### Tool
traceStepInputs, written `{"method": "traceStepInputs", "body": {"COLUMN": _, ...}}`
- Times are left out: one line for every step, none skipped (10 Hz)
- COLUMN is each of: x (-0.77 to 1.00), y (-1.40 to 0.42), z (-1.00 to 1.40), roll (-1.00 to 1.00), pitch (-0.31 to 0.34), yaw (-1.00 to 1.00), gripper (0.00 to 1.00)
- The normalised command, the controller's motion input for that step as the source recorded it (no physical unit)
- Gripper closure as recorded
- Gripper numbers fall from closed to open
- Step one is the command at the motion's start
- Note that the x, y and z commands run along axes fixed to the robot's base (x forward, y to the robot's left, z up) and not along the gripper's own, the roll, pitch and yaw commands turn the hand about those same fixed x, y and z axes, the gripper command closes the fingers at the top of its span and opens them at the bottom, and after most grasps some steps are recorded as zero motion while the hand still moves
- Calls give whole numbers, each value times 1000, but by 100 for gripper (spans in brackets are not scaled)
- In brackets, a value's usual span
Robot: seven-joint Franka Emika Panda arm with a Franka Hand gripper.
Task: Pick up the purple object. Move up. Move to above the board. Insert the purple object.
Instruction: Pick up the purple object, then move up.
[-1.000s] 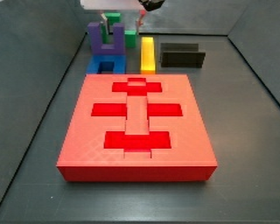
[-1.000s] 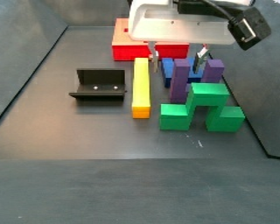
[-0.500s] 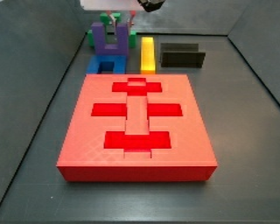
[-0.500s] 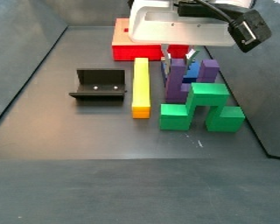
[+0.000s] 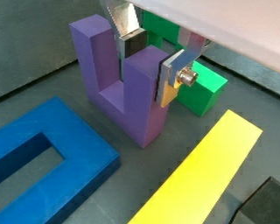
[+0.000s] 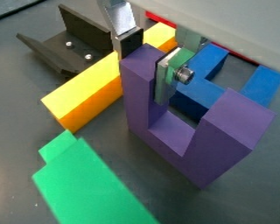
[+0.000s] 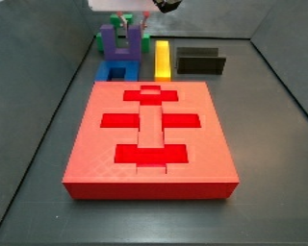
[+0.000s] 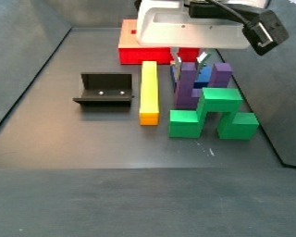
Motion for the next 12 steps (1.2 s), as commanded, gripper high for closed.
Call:
{"method": "traceStepInputs", "body": {"x": 0, "y": 0, "z": 0, "roll": 0, "pitch": 0, "yaw": 0, "gripper": 100}}
{"method": "traceStepInputs", "body": {"x": 0, "y": 0, "z": 0, "roll": 0, "pitch": 0, "yaw": 0, "gripper": 100}}
{"method": "traceStepInputs", "body": {"x": 0, "y": 0, "z": 0, "roll": 0, "pitch": 0, "yaw": 0, "gripper": 100}}
{"method": "traceStepInputs", "body": {"x": 0, "y": 0, "z": 0, "roll": 0, "pitch": 0, "yaw": 0, "gripper": 100}}
{"method": "traceStepInputs", "body": {"x": 0, "y": 0, "z": 0, "roll": 0, "pitch": 0, "yaw": 0, "gripper": 100}}
{"method": "traceStepInputs", "body": {"x": 0, "y": 0, "z": 0, "roll": 0, "pitch": 0, "yaw": 0, "gripper": 100}}
{"method": "traceStepInputs", "body": {"x": 0, "y": 0, "z": 0, "roll": 0, "pitch": 0, "yaw": 0, "gripper": 100}}
{"method": "traceStepInputs", "body": {"x": 0, "y": 0, "z": 0, "roll": 0, "pitch": 0, "yaw": 0, "gripper": 100}}
{"method": "traceStepInputs", "body": {"x": 0, "y": 0, "z": 0, "roll": 0, "pitch": 0, "yaw": 0, "gripper": 100}}
{"method": "traceStepInputs", "body": {"x": 0, "y": 0, "z": 0, "roll": 0, "pitch": 0, "yaw": 0, "gripper": 100}}
{"method": "traceStepInputs", "body": {"x": 0, "y": 0, "z": 833, "roll": 0, "pitch": 0, "yaw": 0, "gripper": 100}}
{"method": "traceStepInputs", "body": {"x": -1, "y": -20, "z": 819, "roll": -1, "pitch": 6, "yaw": 31, "gripper": 100}}
